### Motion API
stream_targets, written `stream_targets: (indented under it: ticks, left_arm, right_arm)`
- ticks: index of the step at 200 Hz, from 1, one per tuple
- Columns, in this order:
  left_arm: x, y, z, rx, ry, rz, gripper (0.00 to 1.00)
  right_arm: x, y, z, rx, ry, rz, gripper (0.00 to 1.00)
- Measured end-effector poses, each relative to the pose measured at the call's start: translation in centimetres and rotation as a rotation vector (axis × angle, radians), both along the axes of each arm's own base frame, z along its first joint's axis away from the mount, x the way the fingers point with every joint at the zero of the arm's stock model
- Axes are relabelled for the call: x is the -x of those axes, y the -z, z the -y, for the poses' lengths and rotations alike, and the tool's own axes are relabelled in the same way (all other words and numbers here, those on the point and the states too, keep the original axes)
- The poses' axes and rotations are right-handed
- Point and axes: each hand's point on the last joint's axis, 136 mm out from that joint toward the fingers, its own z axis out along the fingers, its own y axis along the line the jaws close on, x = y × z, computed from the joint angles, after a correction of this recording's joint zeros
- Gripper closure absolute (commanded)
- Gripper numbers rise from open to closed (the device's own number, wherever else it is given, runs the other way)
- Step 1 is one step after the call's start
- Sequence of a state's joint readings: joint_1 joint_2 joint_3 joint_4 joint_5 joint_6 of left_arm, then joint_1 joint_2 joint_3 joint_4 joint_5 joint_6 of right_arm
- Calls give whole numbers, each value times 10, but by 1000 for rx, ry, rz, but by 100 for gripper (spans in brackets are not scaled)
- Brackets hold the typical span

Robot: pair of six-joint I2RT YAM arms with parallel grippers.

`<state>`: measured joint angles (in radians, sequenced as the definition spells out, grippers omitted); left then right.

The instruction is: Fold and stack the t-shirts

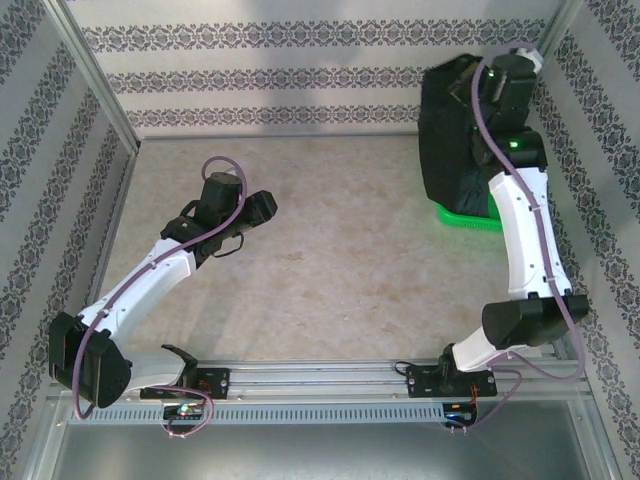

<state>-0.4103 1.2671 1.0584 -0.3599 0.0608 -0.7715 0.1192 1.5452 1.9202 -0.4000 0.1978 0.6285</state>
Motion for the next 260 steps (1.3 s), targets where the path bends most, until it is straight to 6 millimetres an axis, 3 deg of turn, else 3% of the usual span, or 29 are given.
stream_targets:
  ticks: [20,36,50,64,71,83,94,113,130,142,158,172,215,232,260]
  left_arm:
    - [0,2,-7,-19,-29,-8,39]
    - [2,3,-16,-37,-61,-14,37]
    - [6,-1,-26,-51,-97,-10,34]
    - [13,-7,-38,-70,-140,-2,32]
    - [17,-10,-45,-81,-162,3,30]
    - [26,-18,-59,-103,-211,14,30]
    - [36,-24,-73,-125,-260,23,29]
    - [57,-35,-97,-160,-336,37,28]
    - [77,-43,-116,-176,-388,58,28]
    - [90,-43,-125,-187,-412,57,28]
    - [103,-35,-134,-200,-431,30,29]
    - [111,-22,-140,-212,-446,-11,30]
    - [116,36,-167,-164,-550,-221,31]
    - [118,65,-179,-93,-608,-319,31]
    - [112,101,-189,23,-662,-423,31]
  right_arm:
    - [21,-45,-67,46,-135,109,100]
    - [43,-69,-123,69,-251,174,100]
    - [58,-78,-171,79,-345,205,100]
    - [66,-67,-222,89,-440,194,100]
    - [66,-52,-249,98,-486,168,98]
    - [62,-18,-294,120,-563,105,61]
    - [57,28,-342,143,-659,21,41]
    - [57,121,-409,205,-829,-156,31]
    - [68,203,-439,253,-934,-338,26]
    - [80,247,-438,277,-966,-449,26]
    - [89,280,-420,278,-964,-545,29]
    - [92,298,-388,256,-922,-617,31]
    - [104,344,-253,156,-675,-803,34]
    - [127,371,-223,156,-629,-893,33]
    - [168,413,-192,172,-606,-1042,33]
